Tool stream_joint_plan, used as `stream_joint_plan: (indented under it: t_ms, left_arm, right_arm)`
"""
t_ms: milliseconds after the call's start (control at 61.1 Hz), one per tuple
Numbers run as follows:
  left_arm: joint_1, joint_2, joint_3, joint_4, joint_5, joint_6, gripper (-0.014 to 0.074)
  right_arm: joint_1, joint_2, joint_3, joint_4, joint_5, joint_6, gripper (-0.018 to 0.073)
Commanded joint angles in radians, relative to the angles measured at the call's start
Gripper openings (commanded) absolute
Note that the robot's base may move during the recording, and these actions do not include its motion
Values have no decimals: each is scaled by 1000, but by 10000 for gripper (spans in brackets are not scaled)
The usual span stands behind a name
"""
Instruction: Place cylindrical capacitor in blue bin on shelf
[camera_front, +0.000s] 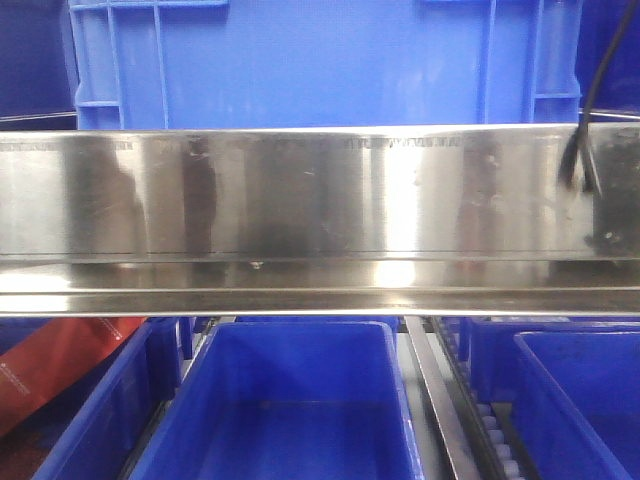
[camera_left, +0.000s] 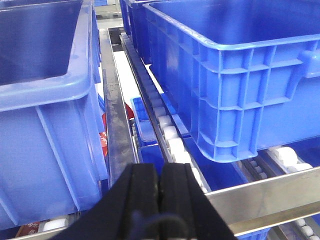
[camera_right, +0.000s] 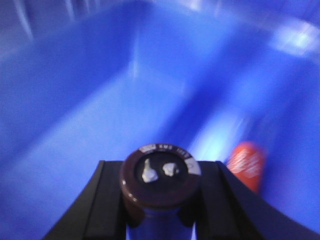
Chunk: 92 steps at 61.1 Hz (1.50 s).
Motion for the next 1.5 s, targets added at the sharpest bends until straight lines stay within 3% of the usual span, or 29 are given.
stream_joint_plan:
  t_ms: [0,82,213,262,343,523,752,883,1210,1488]
  left_arm:
    - [3,-5,3,-8,0,-10,-111]
    - [3,-5,3,-16,12,-10,-111]
    - [3,-5,3,-24,18,-10,-111]
    - [3,-5,3,-24,18,-10,-111]
    - [3,-5,3,-24,18,-10,-111]
    - [3,-5,3,-24,18,-10,-111]
    - [3,-5,3,-24,18,-10,-111]
    - [3,-5,3,-24,18,-10,-111]
    - [3,-5,3,-24,18,-10,-111]
    - [3,-5,3,-24,-31,-10,-111]
  right_arm:
    - [-2,32,-20,2,-7,-9,-17]
    - [-2,49,-20,2,-7,-9,112]
    - [-2,53,-20,2,-7,-9,453]
    - [-2,51,-20,2,-5,-9,532]
    - [-2,44,-20,6,5,-9,577]
    - [-2,-6,-20,28,30,-7,488]
    - [-2,-156,16,29,30,-7,27]
    - [-2,-306,142,27,-43,-7,-160]
    - [-2,-756,712,23,-361,-7,-162]
    - [-2,-1103,1116,23,-429,-7,-162]
